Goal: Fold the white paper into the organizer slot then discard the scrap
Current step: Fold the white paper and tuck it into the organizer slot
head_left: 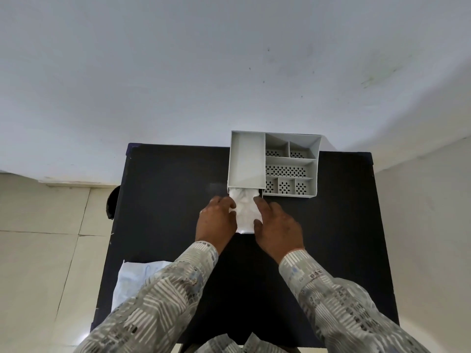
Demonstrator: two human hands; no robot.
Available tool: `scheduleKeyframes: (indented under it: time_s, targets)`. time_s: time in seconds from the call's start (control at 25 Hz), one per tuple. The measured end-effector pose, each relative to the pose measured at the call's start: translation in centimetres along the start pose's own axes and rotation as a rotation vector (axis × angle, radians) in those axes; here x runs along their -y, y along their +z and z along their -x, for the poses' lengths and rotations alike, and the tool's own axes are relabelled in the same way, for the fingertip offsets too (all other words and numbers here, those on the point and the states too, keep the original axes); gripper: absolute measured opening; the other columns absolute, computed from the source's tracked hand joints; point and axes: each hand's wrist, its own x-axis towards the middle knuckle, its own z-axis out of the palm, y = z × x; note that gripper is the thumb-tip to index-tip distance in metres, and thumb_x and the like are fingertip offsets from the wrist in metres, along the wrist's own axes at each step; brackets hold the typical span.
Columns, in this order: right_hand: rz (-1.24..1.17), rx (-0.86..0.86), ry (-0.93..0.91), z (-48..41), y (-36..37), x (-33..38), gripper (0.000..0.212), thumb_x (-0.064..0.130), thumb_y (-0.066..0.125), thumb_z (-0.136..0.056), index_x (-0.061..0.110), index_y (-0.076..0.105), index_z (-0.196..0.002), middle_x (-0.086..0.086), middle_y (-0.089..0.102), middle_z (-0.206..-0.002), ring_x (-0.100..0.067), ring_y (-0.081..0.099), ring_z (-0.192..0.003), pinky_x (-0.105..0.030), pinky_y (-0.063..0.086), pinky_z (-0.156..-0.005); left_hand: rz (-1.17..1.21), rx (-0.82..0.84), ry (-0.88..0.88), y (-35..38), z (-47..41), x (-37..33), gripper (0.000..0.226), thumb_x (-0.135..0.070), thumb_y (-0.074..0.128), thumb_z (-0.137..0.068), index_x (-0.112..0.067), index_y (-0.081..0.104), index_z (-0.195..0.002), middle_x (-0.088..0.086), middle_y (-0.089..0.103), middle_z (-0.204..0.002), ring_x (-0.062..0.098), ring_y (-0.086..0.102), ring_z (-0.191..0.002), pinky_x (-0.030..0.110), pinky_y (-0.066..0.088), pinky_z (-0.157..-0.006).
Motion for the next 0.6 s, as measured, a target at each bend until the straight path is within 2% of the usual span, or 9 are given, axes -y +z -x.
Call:
scheduleKeyframes:
  time_s: [0.12,0.28,0.44,0.52,0.6]
  targets:
    - [0.069,0.017,-0.038,-0.4,0.8,-0.6,0.064,0.037,0.054,-0.101,0.038,0.032,-0.161,-0.006,0.057,-0.126,-0.027,0.066,-0.104,-0.040,0.058,-0.082,-0.045,0.018,0.039,0.1,-0.6,0.5,0.025,-0.006,0.069,-0.090,-0.016,0.082,-0.109,0.006,0.075,-0.112,0.026,0.076,-0.095,0.039,0.057,-0.091]
    - [0.137,-0.007,-0.085,-2.9,1.7,-0.4,0.061,0.037,0.063,-0.098,0.032,0.044,-0.155,-0.010,0.062,-0.125,-0.030,0.064,-0.111,-0.042,0.054,-0.087,-0.121,0.003,0.027,-0.1,-2.3,-0.2,0.028,-0.004,0.067,-0.090,-0.017,0.084,-0.106,0.005,0.076,-0.115,0.030,0.078,-0.093,0.042,0.059,-0.087]
    - [0.238,0.018,-0.056,-3.4,1.9,0.0,0.056,0.042,0.064,-0.095,0.029,0.052,-0.147,-0.011,0.060,-0.131,-0.032,0.061,-0.117,-0.046,0.047,-0.095,-0.321,0.078,0.139,0.5,-1.7,-0.6,0.025,-0.007,0.067,-0.088,-0.018,0.082,-0.105,0.005,0.067,-0.121,0.030,0.076,-0.088,0.041,0.064,-0.068]
    - [0.198,0.014,-0.007,-3.2,1.3,0.2,0.061,0.049,0.061,-0.095,0.030,0.047,-0.151,-0.011,0.058,-0.133,-0.033,0.062,-0.119,-0.049,0.046,-0.098,-0.326,0.065,0.194,0.5,-1.3,-0.4,0.023,-0.009,0.072,-0.082,-0.018,0.081,-0.102,0.005,0.066,-0.117,0.028,0.074,-0.086,0.039,0.064,-0.060]
    - [0.152,0.014,0.046,-3.0,1.0,0.2,0.070,0.055,0.055,-0.096,0.030,0.034,-0.159,-0.012,0.055,-0.139,-0.034,0.061,-0.122,-0.052,0.045,-0.100,-0.338,0.045,0.220,0.7,-1.1,-0.1,0.030,-0.010,0.077,-0.077,-0.017,0.079,-0.107,0.006,0.066,-0.120,0.027,0.073,-0.086,0.037,0.063,-0.055]
